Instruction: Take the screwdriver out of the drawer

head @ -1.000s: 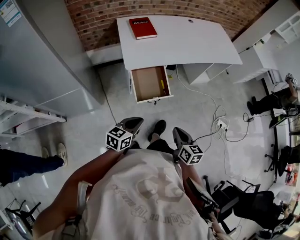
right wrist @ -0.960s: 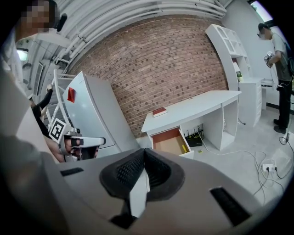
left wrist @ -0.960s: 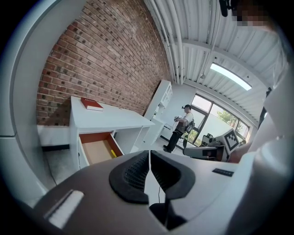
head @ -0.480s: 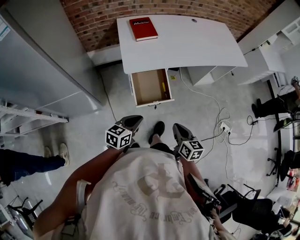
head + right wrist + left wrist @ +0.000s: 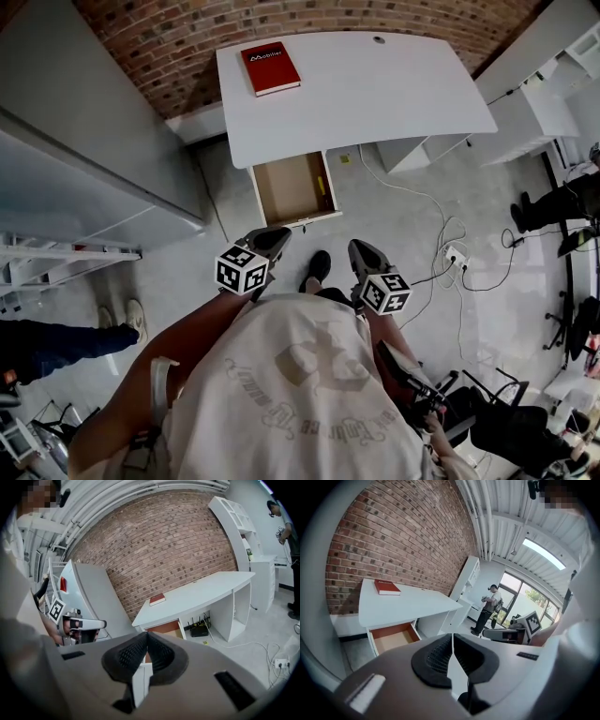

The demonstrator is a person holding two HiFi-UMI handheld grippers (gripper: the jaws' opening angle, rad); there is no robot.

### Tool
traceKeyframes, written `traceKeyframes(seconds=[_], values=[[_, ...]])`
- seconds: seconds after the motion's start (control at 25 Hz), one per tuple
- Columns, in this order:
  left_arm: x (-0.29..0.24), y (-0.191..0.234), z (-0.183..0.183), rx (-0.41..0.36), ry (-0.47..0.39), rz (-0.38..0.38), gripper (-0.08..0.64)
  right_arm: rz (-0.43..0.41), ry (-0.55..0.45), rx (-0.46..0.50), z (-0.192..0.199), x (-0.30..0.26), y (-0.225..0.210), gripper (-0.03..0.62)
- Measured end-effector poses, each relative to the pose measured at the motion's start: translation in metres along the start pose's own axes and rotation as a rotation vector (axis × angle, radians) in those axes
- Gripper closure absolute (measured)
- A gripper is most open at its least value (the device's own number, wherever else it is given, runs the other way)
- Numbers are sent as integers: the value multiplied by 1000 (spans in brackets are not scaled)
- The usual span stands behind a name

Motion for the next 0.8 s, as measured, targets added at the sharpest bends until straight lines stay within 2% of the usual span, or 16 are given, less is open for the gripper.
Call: traceKeyframes(seconds=[0.28, 0.8], values=[[-35, 19, -19, 13, 23, -27, 545, -22, 16, -11, -21, -31, -34, 586], [-98, 45, -43, 69, 51, -105, 545, -114, 60, -13, -48, -83, -87, 586]])
Point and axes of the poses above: the fingertips, and each gripper's own axes: x backward along the fingers, y to its left, z out of its underside, the point moved 1 cm from there along x, backward along the fingers, and after that the axes turned 13 degrees about z, right-handed, at the moved point
